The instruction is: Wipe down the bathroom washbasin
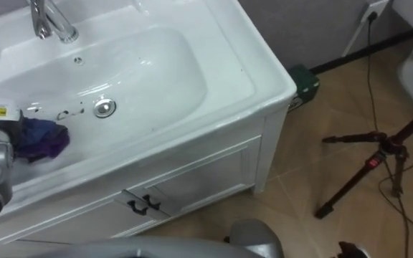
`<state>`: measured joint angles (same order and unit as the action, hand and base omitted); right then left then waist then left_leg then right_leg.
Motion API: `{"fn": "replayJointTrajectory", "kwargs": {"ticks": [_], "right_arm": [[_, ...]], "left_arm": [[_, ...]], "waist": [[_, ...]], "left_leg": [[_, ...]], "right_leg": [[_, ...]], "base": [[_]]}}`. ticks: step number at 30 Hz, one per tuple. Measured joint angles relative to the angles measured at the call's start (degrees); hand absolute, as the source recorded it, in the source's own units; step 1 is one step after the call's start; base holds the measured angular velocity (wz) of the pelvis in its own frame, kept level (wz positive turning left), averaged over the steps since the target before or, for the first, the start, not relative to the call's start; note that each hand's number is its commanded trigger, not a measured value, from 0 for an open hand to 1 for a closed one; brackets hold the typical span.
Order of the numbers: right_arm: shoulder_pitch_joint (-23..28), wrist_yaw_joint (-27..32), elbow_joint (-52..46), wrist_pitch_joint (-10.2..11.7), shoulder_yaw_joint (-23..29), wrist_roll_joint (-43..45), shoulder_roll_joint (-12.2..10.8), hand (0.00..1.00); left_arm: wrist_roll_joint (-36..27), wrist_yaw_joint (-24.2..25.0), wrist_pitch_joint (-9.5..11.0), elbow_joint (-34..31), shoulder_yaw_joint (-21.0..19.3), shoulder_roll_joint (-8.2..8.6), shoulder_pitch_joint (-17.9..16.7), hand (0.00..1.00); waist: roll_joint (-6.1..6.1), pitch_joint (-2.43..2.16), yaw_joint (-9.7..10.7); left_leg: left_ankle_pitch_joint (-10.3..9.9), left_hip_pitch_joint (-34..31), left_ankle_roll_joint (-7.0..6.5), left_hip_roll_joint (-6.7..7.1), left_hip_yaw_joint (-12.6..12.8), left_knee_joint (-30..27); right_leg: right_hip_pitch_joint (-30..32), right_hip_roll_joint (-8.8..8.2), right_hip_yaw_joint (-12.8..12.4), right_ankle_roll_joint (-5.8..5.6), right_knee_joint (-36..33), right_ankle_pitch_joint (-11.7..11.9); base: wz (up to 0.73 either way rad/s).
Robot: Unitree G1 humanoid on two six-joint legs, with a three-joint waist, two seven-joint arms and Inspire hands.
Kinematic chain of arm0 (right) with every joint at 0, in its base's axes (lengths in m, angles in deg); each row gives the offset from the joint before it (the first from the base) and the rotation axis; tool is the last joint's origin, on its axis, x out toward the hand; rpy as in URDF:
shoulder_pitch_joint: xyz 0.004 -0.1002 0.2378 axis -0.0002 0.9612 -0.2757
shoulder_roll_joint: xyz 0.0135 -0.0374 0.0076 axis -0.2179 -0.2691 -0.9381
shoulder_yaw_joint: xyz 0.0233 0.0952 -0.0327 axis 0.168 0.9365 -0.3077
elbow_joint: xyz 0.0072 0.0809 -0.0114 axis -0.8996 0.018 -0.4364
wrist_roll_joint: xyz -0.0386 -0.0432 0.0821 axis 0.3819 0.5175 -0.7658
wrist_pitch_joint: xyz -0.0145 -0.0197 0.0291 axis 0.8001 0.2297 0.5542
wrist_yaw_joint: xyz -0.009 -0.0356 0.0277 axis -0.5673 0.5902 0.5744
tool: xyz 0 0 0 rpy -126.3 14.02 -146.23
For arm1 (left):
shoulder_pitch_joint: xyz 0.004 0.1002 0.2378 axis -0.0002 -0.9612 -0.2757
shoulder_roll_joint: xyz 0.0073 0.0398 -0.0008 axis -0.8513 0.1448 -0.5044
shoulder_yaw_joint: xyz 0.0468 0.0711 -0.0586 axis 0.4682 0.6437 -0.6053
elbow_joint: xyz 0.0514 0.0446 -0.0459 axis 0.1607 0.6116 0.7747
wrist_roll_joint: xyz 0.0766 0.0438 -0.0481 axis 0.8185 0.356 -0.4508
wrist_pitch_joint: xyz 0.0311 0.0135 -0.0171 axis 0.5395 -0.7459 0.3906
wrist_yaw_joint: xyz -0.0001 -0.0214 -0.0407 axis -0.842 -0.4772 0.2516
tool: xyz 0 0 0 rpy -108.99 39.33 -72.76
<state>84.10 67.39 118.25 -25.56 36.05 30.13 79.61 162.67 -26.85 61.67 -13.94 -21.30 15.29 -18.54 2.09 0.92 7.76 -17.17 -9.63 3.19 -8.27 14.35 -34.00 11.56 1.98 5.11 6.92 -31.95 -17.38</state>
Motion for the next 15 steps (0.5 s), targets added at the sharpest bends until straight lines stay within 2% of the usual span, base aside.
{"fn": "replayJointTrajectory", "kwargs": {"ticks": [2,4,7,9,11,12,13,15], "right_arm": [[-1.4,1.3,0.1,0.1,-1.0,-2.2,-0.6,0.00],[-2.6,2.8,0.1,0.1,-2.5,-3.2,-1.1,0.00],[-3.5,5.2,0.6,0.0,-3.9,-4.7,-2.0,0.00],[-4.3,5.8,1.3,-0.1,-4.9,-5.1,-2.4,0.00],[-4.4,6.0,2.1,0.0,-5.3,-6.9,-2.8,0.00],[-4.3,6.1,2.1,0.0,-5.3,-7.3,-2.8,0.00],[-4.0,6.3,2.2,-0.1,-5.3,-7.9,-2.9,0.00],[-3.5,6.7,1.8,-0.5,-5.3,-8.9,-3.0,0.00]], "left_arm": [[-0.9,-2.0,-0.1,2.6,0.0,0.02,3.6,1.00],[-2.8,-3.5,-0.2,4.9,0.0,0.23,6.2,1.00],[-5.9,-6.9,-1.7,7.0,0.1,1.56,9.0,1.00],[-8.1,-8.7,-2.2,7.7,0.3,2.18,10.5,1.00],[-11.9,-11.3,-2.3,10.2,0.6,2.24,13.4,1.00],[-12.3,-11.8,-2.3,11.1,0.5,2.24,14.6,1.00],[-13.5,-13.0,-2.3,12.6,0.3,2.22,16.6,1.00],[-14.2,-14.8,-2.5,13.8,-0.2,2.06,18.2,1.00]], "waist": [[-0.53,0.40,-0.2],[-0.66,0.48,-0.1],[-0.75,0.53,0.1],[-1.04,0.73,0.3],[-2.30,1.17,0.5],[-2.64,1.14,0.5],[-2.96,1.29,0.4],[-3.36,1.33,0.4]], "left_leg": [[0.0,-3.3,-0.08,-0.37,-0.3,-2.2],[-0.1,-5.8,-0.17,-1.07,-0.3,-4.0],[-0.1,-9.7,-0.24,-1.13,-0.7,-5.9],[-0.2,-10.9,-0.45,-1.08,-0.8,-5.8],[-0.3,-11.9,-0.56,-1.16,-0.7,-6.0],[-0.4,-12.5,-0.78,-1.20,-0.7,-6.3],[-0.9,-13.5,-1.63,-1.50,-0.7,-7.1],[-1.3,-15.1,-2.27,-2.49,-0.6,-8.1]], "right_leg": [[3.1,0.12,-0.1,0.03,-1.8,0.0],[5.1,0.21,0.0,0.12,-2.9,0.2],[9.0,0.05,-0.1,-0.50,-4.8,0.2],[10.6,0.04,-0.2,-0.64,-5.1,0.6],[12.0,0.07,-0.6,-0.79,-5.6,1.1],[12.6,0.13,-0.6,-0.82,-5.9,1.2],[13.7,0.48,-0.6,-0.81,-6.2,1.6],[14.8,1.05,-0.6,-0.87,-6.4,2.1]], "base": [[0.05],[0.02],[-0.01],[-0.04],[-0.06],[-0.06],[-0.09],[-0.13]]}}
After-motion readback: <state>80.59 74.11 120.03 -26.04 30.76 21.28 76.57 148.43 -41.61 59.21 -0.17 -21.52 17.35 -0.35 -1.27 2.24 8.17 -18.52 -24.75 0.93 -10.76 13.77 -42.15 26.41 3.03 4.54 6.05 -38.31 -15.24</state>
